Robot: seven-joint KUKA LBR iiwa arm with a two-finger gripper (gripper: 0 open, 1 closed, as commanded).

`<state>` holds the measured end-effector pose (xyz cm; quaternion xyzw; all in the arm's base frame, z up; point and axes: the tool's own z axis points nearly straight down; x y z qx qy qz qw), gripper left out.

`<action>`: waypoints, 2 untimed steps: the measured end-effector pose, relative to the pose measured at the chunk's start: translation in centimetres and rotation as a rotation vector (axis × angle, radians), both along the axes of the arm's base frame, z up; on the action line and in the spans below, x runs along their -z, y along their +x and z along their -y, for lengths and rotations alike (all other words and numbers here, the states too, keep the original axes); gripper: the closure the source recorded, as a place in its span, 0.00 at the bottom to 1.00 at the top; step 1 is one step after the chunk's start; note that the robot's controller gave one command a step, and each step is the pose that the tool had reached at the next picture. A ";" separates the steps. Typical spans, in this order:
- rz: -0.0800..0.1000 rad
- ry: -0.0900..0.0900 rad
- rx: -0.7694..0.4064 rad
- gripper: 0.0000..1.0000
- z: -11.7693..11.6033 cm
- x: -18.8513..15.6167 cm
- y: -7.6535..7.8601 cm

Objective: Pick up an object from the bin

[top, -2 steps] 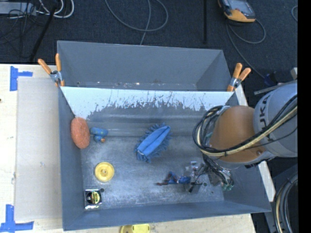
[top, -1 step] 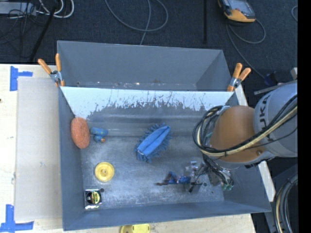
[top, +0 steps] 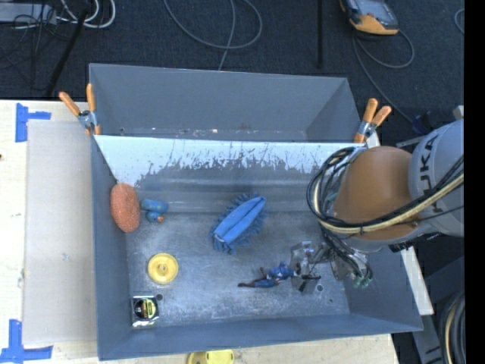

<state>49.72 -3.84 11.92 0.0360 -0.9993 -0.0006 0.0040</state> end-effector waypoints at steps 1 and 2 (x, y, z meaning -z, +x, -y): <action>0.006 -0.001 -0.061 1.00 -2.8 -7.0 3.8; 0.010 0.001 -0.062 0.00 -0.5 -9.8 2.9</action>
Offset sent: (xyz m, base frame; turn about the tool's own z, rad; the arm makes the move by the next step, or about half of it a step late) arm 0.0130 -0.0223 0.1058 -0.0413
